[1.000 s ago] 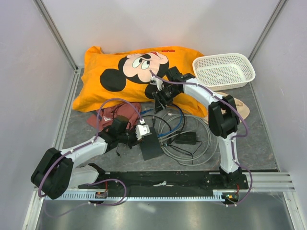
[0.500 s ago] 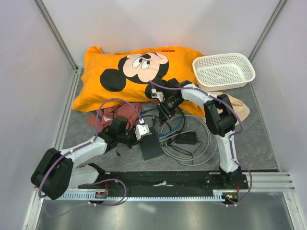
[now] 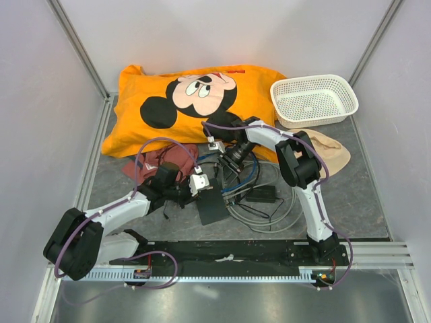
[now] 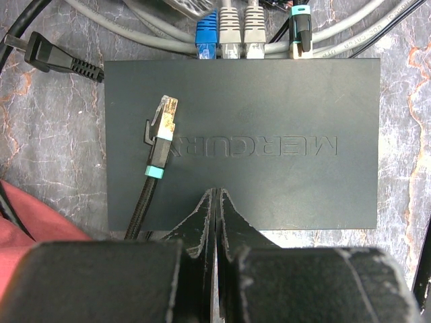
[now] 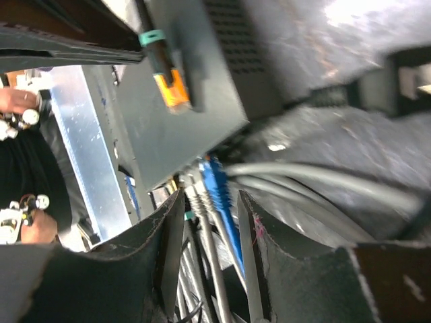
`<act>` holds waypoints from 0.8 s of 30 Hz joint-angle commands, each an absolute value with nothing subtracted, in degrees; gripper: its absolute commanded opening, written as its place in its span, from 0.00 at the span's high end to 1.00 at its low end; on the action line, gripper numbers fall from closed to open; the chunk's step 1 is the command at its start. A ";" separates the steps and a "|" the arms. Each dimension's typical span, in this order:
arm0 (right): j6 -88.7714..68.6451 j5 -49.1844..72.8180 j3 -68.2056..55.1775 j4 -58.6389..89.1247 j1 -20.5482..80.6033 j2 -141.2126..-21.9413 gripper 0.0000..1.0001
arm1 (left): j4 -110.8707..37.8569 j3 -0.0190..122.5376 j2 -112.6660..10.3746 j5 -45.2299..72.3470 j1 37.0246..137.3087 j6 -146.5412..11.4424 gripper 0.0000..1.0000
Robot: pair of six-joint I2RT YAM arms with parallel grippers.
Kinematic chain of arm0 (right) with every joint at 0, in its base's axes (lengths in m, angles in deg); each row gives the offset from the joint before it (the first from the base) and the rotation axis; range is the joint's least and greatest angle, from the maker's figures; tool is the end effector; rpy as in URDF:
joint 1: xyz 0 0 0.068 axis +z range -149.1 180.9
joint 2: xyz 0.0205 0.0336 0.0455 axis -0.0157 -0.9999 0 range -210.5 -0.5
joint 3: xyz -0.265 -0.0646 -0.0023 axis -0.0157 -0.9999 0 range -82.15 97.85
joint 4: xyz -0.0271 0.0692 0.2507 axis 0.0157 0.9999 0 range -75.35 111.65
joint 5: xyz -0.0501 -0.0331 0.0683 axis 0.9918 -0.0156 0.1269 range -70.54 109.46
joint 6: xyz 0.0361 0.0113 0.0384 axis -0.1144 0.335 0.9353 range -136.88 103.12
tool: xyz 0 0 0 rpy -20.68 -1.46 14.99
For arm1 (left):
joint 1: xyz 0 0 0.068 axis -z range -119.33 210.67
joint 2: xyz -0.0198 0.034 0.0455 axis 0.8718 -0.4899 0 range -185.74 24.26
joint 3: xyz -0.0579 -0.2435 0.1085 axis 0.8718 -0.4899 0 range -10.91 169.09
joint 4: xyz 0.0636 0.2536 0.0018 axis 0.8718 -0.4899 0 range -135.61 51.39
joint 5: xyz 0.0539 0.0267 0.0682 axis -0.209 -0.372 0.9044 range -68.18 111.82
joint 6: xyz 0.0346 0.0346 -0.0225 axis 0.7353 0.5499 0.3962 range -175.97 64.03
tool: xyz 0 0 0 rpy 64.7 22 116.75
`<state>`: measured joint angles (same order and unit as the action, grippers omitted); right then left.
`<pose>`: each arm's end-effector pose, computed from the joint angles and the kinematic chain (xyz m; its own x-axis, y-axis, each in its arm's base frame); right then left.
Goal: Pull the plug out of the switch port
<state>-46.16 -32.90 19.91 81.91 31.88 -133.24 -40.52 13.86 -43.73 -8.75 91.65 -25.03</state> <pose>0.3518 0.2441 0.1391 -0.6327 -0.7284 -0.2630 -0.6076 0.2565 0.7517 0.1746 -0.1259 0.1600 -0.1350 0.5975 -0.7904 0.9564 0.2872 0.0537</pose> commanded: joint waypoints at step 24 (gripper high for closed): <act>-35.34 -20.36 19.12 73.18 32.46 -134.80 0.42 | -47.40 12.21 -46.14 -4.90 90.90 -23.36 0.98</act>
